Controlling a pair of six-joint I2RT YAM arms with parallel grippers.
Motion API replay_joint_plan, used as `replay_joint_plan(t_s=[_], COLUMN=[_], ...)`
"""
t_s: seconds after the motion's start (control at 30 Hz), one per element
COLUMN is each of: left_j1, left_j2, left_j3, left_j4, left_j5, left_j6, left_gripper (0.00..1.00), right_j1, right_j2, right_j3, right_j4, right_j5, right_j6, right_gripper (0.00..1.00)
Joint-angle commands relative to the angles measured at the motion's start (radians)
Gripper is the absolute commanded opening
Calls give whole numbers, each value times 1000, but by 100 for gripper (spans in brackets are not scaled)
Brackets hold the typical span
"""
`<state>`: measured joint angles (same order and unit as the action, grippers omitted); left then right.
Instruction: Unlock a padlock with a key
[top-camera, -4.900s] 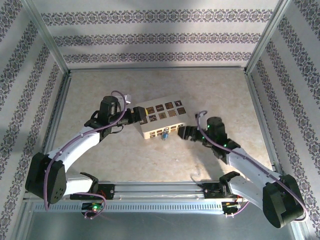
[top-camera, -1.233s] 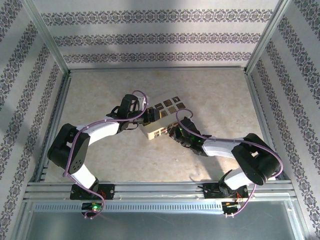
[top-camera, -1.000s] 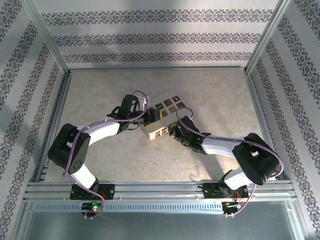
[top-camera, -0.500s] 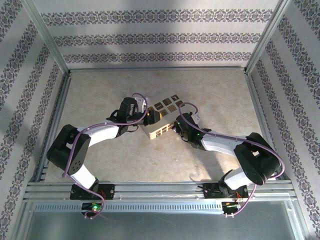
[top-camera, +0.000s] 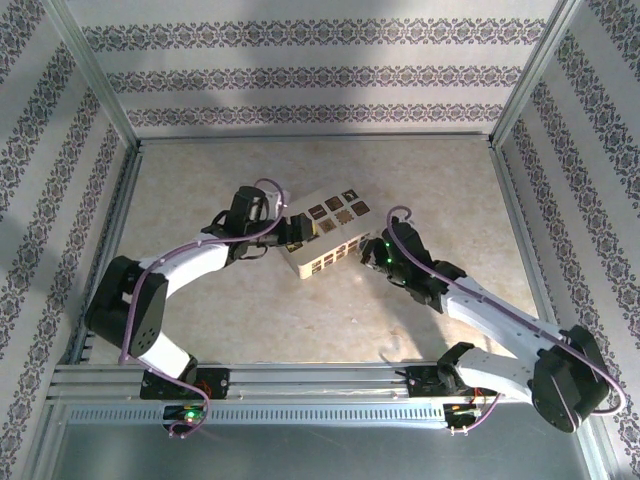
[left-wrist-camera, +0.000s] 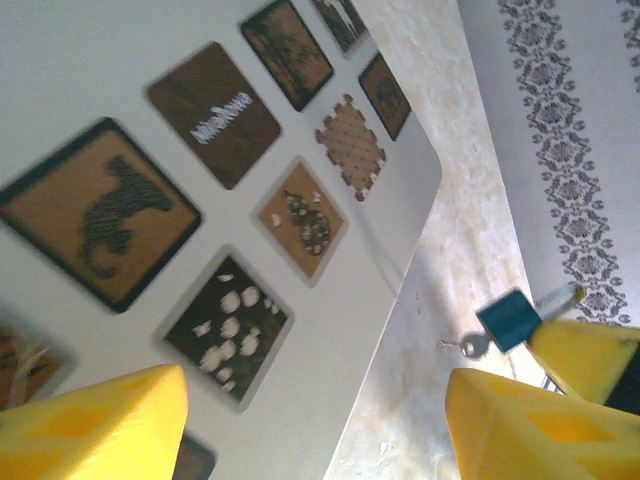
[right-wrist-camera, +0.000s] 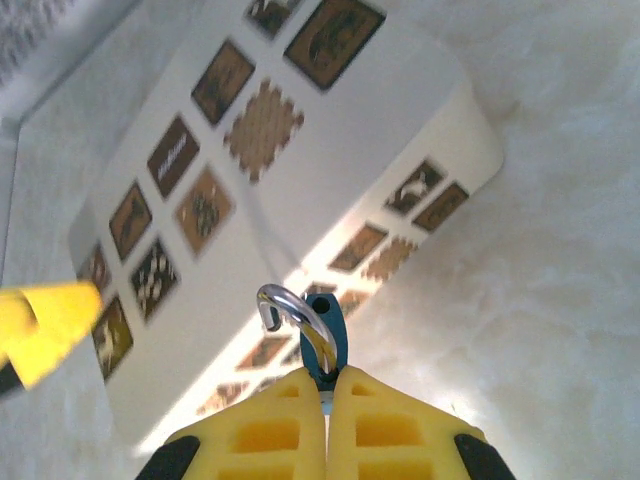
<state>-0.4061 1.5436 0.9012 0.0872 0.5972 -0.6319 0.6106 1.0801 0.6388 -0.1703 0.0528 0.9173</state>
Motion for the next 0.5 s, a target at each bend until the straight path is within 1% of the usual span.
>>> replay_joint_plan(t_s=[0.0, 0.13, 0.27, 0.3, 0.47], left_j1=[43, 94, 138, 144, 160], left_j2=[-115, -251, -384, -410, -511], left_j3=[-9, -97, -174, -186, -213], left_j4=[-85, -110, -168, -191, -294], left_j5=[-23, -90, -152, -160, -215], left_j6=[30, 48, 68, 77, 109], left_gripper=[70, 72, 74, 75, 77], right_j1=[-5, -7, -4, -4, -2], right_j2=[-66, -103, -62, -44, 30], right_j3=[16, -38, -112, -124, -153], right_j4=[-182, -230, -211, -204, -189], right_j5=[-206, -336, -445, -464, -481], right_j6=[-175, -195, -202, -209, -228], right_gripper=[0, 0, 0, 0, 0])
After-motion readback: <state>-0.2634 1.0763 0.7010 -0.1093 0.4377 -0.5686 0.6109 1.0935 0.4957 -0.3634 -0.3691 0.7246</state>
